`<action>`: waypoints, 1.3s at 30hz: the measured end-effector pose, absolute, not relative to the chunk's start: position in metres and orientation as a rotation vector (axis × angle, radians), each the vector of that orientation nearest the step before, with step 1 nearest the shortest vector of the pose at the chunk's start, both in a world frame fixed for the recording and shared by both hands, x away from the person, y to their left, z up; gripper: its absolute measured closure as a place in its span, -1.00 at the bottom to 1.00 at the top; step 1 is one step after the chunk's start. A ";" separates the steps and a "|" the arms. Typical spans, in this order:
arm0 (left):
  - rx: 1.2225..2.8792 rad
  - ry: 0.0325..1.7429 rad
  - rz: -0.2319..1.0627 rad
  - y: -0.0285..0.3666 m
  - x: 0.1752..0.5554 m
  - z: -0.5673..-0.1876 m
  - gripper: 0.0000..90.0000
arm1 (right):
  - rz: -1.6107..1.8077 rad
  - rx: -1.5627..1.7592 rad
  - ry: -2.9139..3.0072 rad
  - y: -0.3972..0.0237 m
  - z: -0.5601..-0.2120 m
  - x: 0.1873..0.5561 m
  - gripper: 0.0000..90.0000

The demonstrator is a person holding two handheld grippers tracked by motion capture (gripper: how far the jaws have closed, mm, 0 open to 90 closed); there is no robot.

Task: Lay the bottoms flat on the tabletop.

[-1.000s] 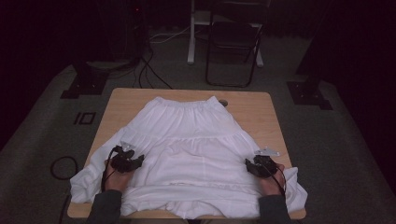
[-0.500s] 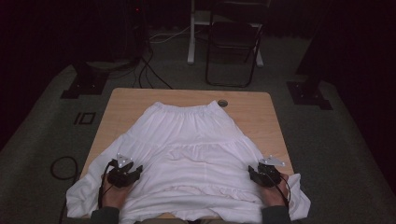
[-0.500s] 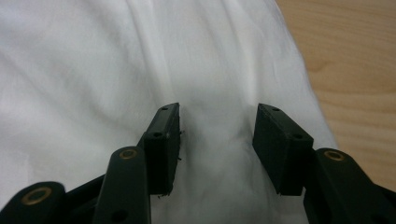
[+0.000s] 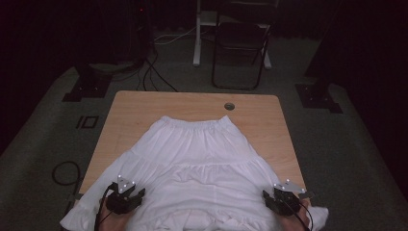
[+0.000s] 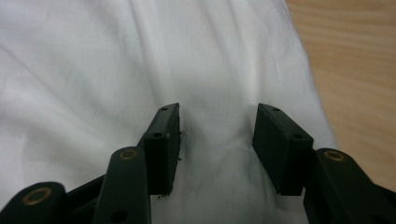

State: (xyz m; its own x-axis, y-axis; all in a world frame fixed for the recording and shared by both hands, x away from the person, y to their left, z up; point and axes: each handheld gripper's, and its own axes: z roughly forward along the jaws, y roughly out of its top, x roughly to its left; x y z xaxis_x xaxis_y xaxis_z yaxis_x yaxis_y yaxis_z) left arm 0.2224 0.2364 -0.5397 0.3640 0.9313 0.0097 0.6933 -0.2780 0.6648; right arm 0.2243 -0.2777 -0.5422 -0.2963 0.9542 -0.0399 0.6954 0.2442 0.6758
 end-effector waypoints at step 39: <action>1.984 1.312 0.622 0.217 0.339 -0.549 0.14 | 0.811 1.420 2.110 -0.232 -0.543 0.344 -0.03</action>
State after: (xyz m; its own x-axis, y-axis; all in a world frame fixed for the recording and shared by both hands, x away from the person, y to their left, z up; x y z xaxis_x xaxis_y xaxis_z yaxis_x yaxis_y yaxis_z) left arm 0.3390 0.2167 -0.5486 0.3808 0.9243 0.0256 0.6048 -0.2700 0.7492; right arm 0.3440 -0.2321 -0.5425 -0.3557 0.9330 -0.0542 0.6569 0.2908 0.6957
